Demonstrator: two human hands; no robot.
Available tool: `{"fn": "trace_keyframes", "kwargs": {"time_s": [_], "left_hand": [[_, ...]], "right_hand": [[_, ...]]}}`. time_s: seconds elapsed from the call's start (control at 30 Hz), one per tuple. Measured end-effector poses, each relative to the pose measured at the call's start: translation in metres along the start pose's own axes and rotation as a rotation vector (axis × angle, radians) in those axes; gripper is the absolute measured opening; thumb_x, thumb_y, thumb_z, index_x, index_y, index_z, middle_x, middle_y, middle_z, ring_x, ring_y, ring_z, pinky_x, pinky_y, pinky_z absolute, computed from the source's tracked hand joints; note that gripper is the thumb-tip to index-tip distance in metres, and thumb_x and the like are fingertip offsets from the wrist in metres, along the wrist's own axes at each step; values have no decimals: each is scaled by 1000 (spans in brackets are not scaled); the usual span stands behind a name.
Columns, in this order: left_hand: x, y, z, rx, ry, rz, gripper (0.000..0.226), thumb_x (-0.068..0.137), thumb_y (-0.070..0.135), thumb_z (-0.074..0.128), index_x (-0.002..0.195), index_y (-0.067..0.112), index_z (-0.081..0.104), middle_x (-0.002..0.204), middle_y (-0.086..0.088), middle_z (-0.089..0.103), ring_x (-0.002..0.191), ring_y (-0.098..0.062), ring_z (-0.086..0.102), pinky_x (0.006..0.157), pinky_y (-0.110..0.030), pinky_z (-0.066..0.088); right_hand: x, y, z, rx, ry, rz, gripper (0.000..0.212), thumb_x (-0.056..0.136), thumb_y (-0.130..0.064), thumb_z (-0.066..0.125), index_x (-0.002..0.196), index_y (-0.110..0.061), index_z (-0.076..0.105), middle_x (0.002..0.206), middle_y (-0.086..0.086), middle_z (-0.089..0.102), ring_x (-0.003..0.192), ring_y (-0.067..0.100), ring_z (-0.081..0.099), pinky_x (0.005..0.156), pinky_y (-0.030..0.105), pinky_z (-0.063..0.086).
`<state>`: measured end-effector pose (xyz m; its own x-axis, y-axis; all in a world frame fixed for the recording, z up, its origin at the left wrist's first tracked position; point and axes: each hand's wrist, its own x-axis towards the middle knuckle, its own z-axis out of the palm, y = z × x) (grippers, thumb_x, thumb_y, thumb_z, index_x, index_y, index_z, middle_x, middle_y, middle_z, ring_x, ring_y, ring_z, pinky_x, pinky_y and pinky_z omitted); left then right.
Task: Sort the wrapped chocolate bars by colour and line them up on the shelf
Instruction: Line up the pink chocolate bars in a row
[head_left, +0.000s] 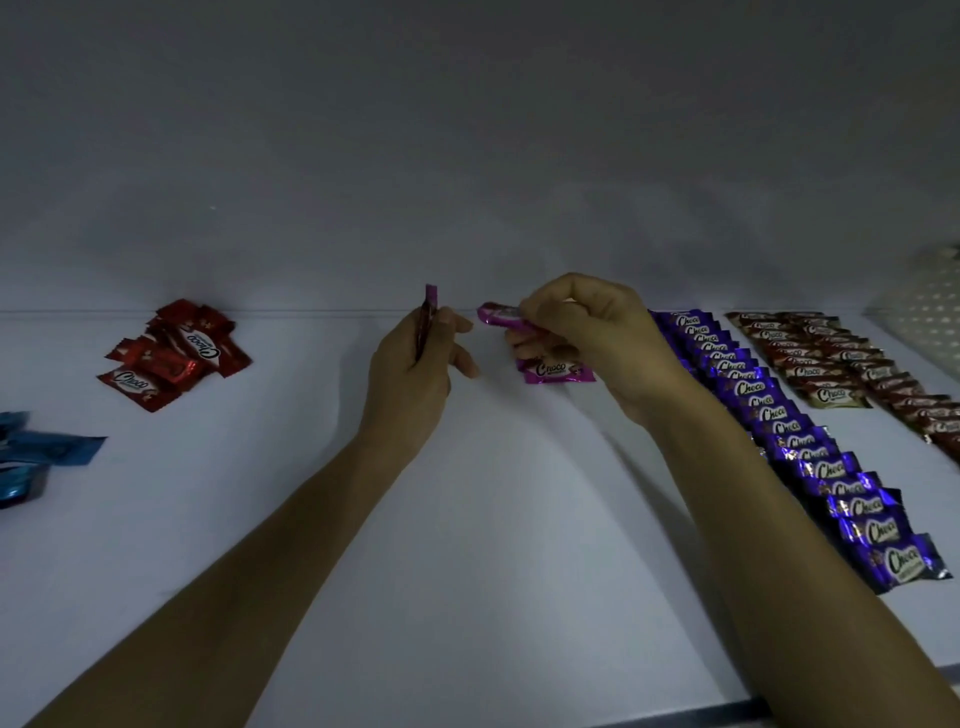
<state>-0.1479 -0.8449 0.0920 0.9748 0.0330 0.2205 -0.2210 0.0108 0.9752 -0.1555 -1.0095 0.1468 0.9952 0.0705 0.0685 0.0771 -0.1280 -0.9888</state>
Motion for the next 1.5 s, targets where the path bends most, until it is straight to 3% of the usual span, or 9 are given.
{"fn": "trace_keyframes", "kwargs": {"time_s": [0.1,0.2,0.47,0.93,1.07,1.2,1.27,1.37,1.5], "left_hand": [[0,0,0,13,10,-2,27,103,23,39,86,23,61,53,9,63,37,-3,36,38,-14,29],[1,-2,-1,31,15,18,27,103,22,40,86,23,61,54,9,63,39,-3,38,41,-15,31],[1,-5,-1,72,-1,13,26,102,23,41,87,22,62,48,11,51,43,-1,44,45,-12,32],[3,-5,0,83,-61,11,25,101,31,43,88,27,65,46,13,39,41,-2,35,43,-14,30],[-3,-1,0,64,-209,-11,52,92,53,30,84,22,72,47,8,36,41,-4,30,42,-16,25],[-9,3,3,273,-391,-30,48,99,39,39,66,24,71,49,16,58,51,-2,54,55,-17,40],[-9,-1,2,360,-442,6,37,97,30,53,65,25,71,62,9,69,66,-10,65,70,-26,49],[-8,-6,1,357,-397,91,31,90,31,64,65,14,66,58,-6,59,54,-16,54,55,-27,41],[-2,-3,0,227,-291,121,24,92,28,59,69,20,63,51,10,49,47,-4,38,47,-16,30]], "right_hand": [[0,-2,-10,-202,-73,26,13,84,-4,67,95,-11,63,72,2,73,68,15,68,70,29,56],[3,-1,-14,-516,-56,-4,16,80,-8,73,75,-22,66,64,-7,68,58,0,58,60,16,46],[-4,23,-33,-956,78,37,12,80,-20,72,76,-30,70,78,-12,67,81,8,59,87,36,49],[2,39,-25,-1146,210,-92,10,83,-23,69,90,-26,74,94,-2,71,98,22,59,80,30,35],[-3,35,-16,-746,269,-236,5,86,-18,67,86,-19,71,79,2,67,68,10,57,69,29,46],[-18,11,12,-39,-2,-203,21,92,-6,56,110,-11,62,75,2,60,68,2,57,66,19,45],[-20,9,17,2,-113,-201,26,89,2,56,110,-11,62,74,3,61,67,5,58,62,18,46],[-16,14,13,35,-2,-140,19,85,10,58,90,-7,67,68,-4,68,60,6,61,57,18,49],[-12,20,-3,35,120,-81,9,86,3,62,87,-6,66,67,1,70,59,15,62,59,22,52]]}}
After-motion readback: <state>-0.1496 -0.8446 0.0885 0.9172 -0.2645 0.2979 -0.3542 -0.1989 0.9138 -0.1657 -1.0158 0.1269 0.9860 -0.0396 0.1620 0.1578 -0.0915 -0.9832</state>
